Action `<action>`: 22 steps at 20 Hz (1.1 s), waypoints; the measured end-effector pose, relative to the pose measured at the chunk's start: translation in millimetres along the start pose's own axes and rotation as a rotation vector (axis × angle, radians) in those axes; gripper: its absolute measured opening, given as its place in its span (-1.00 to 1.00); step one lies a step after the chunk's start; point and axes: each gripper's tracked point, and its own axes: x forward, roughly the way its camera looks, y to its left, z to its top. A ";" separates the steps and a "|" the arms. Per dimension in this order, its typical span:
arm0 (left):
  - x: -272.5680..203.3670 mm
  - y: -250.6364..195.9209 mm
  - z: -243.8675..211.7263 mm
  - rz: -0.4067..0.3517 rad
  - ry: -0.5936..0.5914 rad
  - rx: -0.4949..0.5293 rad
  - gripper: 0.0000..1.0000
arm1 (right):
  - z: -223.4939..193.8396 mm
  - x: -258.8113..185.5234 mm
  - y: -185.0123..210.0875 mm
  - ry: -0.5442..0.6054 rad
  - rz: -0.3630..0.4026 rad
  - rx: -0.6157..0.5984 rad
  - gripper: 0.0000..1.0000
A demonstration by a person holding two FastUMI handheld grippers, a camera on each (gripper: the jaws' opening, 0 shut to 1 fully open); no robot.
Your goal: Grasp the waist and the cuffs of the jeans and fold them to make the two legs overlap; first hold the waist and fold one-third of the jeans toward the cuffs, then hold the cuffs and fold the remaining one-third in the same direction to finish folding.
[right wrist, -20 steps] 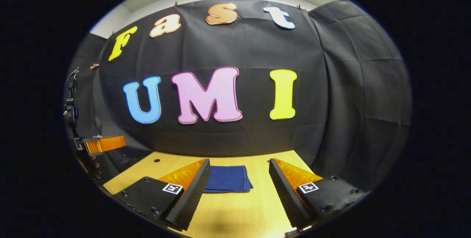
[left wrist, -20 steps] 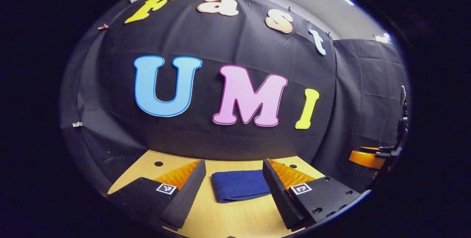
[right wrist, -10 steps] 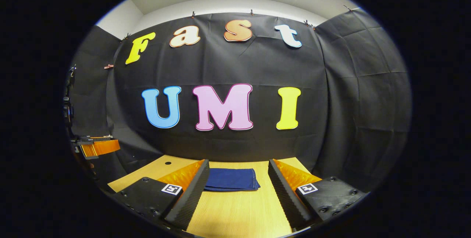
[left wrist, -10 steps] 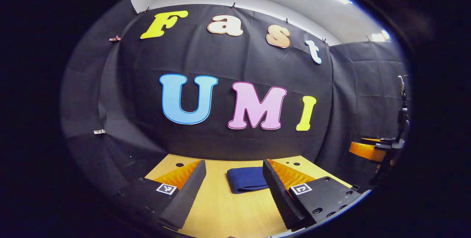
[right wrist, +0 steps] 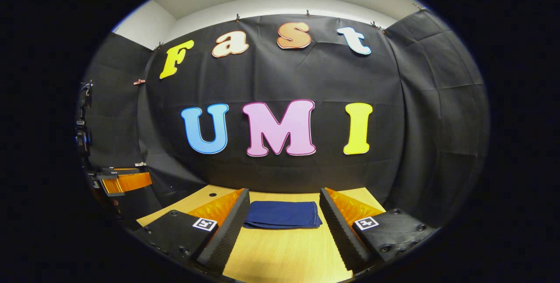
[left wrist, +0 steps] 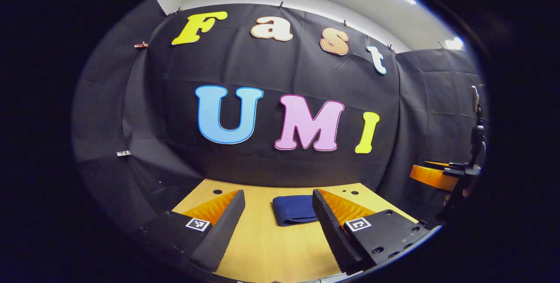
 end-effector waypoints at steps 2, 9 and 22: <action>-1.8 6.1 -7.4 0.019 0.015 -0.004 0.92 | 0.0 1.3 -1.7 0.005 0.008 -0.006 0.94; -12.0 3.8 -12.7 0.032 0.016 -0.025 0.93 | -13.0 -3.4 8.6 0.036 0.038 0.003 0.95; -35.8 1.0 -10.9 0.072 0.019 -0.051 0.93 | -17.6 1.4 19.7 0.077 0.077 -0.042 0.95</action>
